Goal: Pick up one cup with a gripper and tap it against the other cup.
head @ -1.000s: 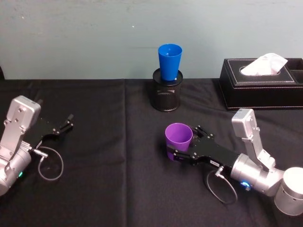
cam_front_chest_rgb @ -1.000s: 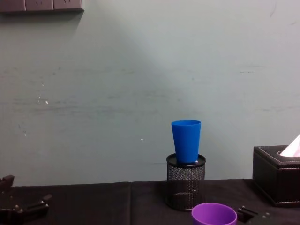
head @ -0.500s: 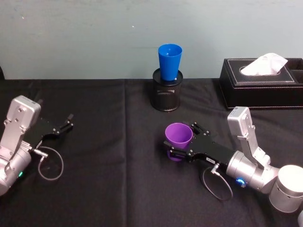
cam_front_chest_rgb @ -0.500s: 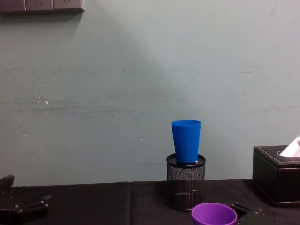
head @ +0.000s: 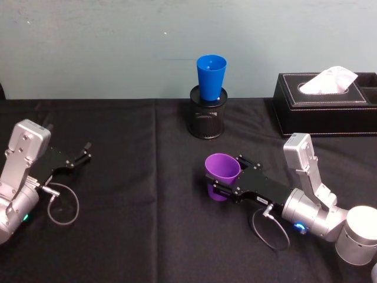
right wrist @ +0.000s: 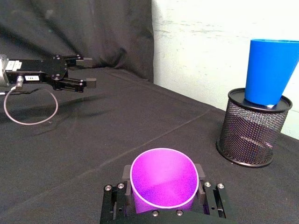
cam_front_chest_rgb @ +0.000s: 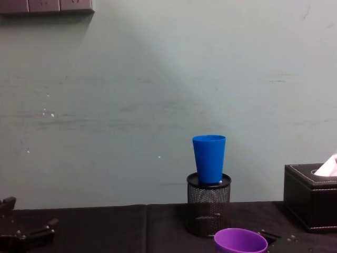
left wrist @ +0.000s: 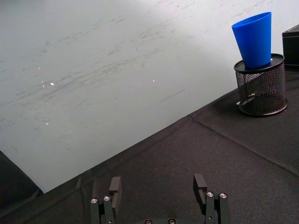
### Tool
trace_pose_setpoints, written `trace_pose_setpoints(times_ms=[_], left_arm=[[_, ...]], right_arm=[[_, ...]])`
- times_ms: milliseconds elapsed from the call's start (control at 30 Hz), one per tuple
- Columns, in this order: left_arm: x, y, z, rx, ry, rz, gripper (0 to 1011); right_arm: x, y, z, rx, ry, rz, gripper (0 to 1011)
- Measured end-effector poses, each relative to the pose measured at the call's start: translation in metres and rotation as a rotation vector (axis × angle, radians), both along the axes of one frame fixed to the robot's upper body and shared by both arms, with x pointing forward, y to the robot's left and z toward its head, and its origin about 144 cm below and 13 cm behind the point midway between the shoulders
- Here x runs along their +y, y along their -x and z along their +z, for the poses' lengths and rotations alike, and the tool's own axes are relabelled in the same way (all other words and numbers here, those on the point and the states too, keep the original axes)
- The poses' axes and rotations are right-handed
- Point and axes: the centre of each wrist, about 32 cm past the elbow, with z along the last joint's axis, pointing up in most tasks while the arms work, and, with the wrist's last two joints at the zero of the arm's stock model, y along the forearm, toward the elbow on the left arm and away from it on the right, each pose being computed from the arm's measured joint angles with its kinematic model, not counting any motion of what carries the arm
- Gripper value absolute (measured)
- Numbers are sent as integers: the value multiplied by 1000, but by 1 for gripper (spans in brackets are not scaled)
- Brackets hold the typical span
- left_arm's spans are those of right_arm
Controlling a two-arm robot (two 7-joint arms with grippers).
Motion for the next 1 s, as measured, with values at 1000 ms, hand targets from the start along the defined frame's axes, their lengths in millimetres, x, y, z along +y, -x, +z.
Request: trace_pose_setpoints(times_ms=[1000], left_arm=[[0, 0, 0, 0, 0, 0, 1000]], right_arm=[[-1, -5, 85, -43, 27, 30, 726]])
